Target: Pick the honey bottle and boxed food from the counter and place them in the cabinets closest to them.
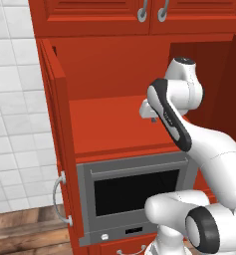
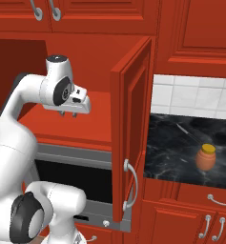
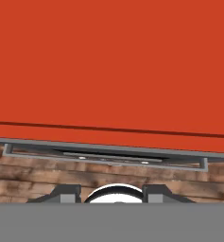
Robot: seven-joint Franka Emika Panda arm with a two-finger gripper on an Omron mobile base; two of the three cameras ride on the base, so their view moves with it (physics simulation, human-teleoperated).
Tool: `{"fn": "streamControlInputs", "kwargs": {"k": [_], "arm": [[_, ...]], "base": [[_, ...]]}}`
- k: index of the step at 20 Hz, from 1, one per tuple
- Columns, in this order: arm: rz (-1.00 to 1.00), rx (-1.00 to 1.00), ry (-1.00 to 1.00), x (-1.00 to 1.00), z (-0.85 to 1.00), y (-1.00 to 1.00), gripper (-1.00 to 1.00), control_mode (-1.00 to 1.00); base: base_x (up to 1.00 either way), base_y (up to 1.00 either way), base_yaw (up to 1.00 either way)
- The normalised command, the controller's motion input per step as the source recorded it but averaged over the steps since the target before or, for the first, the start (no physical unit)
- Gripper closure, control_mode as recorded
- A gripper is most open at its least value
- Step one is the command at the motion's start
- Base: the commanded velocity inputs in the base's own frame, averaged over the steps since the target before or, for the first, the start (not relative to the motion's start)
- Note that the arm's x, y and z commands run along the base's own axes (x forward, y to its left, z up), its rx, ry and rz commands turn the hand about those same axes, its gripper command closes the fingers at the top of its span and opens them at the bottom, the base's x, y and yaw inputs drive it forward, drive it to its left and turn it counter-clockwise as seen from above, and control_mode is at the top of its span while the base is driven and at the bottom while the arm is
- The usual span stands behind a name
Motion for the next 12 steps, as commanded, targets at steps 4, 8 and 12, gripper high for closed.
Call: {"fn": "streamControlInputs", "kwargs": {"k": [4, 8, 12], "arm": [[0.0, 0.0, 0.0, -0.05, 0.0, 0.0, -1.0, -1.0], [0.0, 0.0, 0.0, 0.0, 0.0, 0.0, -1.0, -1.0], [0.0, 0.0, 0.0, -0.03, 0.0, 0.0, -1.0, -1.0]], "base": [[0.0, 0.0, 0.0], [0.0, 0.0, 0.0], [0.0, 0.0, 0.0]]}}
